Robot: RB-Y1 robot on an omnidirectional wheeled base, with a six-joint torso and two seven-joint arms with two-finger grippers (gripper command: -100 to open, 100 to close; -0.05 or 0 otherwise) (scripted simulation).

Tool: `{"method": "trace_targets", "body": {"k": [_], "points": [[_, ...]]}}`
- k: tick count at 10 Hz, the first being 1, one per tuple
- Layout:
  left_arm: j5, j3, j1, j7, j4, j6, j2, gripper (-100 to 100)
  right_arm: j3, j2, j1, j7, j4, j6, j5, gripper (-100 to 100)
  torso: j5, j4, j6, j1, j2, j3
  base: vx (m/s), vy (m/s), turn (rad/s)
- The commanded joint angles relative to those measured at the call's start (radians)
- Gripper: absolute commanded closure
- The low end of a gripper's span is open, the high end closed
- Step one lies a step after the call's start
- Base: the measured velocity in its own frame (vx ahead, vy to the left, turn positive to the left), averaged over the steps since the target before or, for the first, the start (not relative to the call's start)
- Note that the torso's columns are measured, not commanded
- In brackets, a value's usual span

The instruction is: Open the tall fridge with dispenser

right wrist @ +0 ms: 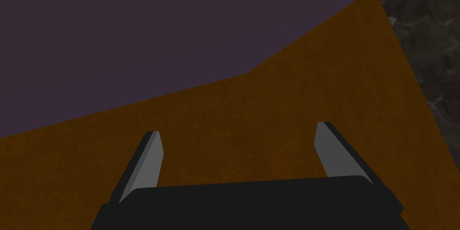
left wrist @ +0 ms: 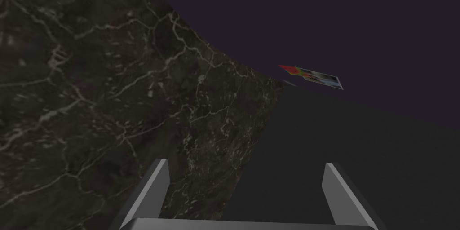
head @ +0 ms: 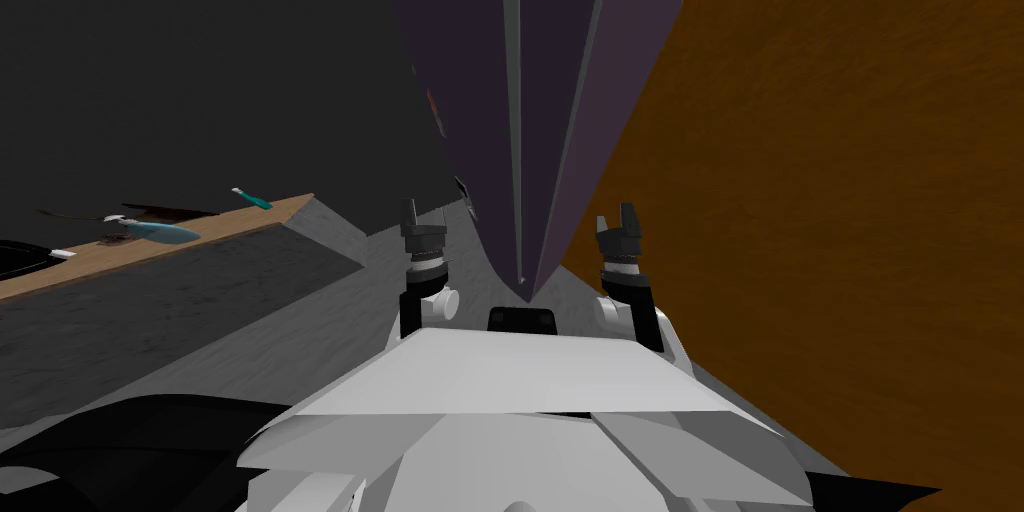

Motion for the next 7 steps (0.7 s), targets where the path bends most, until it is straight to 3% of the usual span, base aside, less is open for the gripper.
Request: {"method": "trace_targets", "body": {"k": [1,7], "points": [[0.000,0.000,0.000,0.000,0.000,0.000,0.000,0,0.000,0.000,0.000,0.000,0.000,0.000,0.000,0,0.000,0.041,0.000,0.000,0.040,-0.082,0.000,0.000,0.000],[0.000,0.000,0.000,0.000,0.000,0.000,0.000,0,0.000,0.000,0.000,0.000,0.000,0.000,0.000,0,0.000,0.470,0.000,0.000,0.470,-0.939,0.000,0.000,0.000]]}}
